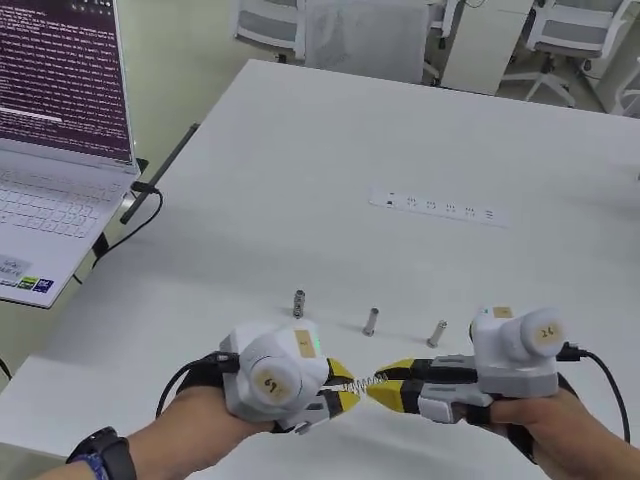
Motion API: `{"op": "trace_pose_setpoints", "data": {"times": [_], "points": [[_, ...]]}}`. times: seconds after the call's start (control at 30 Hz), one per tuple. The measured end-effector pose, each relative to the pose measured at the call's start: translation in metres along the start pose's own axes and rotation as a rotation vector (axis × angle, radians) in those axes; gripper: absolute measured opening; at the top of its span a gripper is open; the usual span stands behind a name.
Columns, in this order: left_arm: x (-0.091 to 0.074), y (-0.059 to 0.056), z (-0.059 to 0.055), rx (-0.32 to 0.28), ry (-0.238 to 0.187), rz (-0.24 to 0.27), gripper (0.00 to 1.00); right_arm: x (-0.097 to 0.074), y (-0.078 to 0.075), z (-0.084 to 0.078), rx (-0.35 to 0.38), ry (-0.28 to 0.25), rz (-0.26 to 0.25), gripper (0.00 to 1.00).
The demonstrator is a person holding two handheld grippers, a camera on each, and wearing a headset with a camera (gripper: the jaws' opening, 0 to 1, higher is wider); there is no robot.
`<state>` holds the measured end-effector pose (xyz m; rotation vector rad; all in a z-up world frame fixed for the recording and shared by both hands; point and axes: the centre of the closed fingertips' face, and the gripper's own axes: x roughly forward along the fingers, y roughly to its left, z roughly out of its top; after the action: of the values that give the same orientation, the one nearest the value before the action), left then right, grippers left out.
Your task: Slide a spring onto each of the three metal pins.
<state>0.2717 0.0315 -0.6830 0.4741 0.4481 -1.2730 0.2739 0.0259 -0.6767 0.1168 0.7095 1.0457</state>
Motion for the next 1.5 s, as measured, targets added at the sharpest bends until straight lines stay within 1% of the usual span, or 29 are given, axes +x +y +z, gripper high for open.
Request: {"op": "trace_pose_setpoints", "data": {"times": [0.27, 0.5, 0.57, 0.67, 0.83, 1.1, 1.27, 1.37, 1.43, 1.5], "points": [[0.004, -0.003, 0.002, 0.016, -0.001, -0.014, 0.02, -0.006, 0.001, 0.0, 0.012, -0.001, 0.004, 0.12], [0.005, -0.004, 0.001, 0.021, 0.002, -0.017, 0.02, -0.007, 0.004, 0.003, 0.007, 0.005, 0.012, 0.11], [0.006, -0.005, 0.002, 0.019, 0.0, -0.017, 0.02, -0.008, 0.007, 0.005, -0.012, 0.011, 0.01, 0.11], [0.009, -0.004, 0.003, 0.016, -0.003, -0.016, 0.02, -0.009, 0.01, 0.009, -0.023, 0.011, 0.02, 0.1], [0.014, -0.005, 0.007, 0.02, -0.01, -0.016, 0.02, -0.011, 0.01, 0.013, -0.049, 0.022, 0.015, 0.09], [0.02, -0.005, 0.012, 0.002, -0.028, -0.011, 0.02, -0.016, 0.004, 0.012, -0.05, 0.03, -0.014, 0.08], [0.024, -0.004, 0.015, -0.037, -0.049, -0.012, 0.03, -0.018, 0.002, 0.014, -0.062, 0.033, -0.03, 0.08], [0.028, -0.004, 0.019, -0.069, -0.067, -0.015, 0.03, -0.021, 0.001, 0.018, -0.08, 0.046, -0.036, 0.08], [0.029, -0.005, 0.022, -0.071, -0.075, -0.017, 0.02, -0.024, 0.0, 0.021, -0.099, 0.056, -0.039, 0.08], [0.03, -0.004, 0.03, -0.077, -0.095, -0.019, 0.02, -0.028, -0.001, 0.024, -0.117, 0.064, -0.038, 0.08]]}}
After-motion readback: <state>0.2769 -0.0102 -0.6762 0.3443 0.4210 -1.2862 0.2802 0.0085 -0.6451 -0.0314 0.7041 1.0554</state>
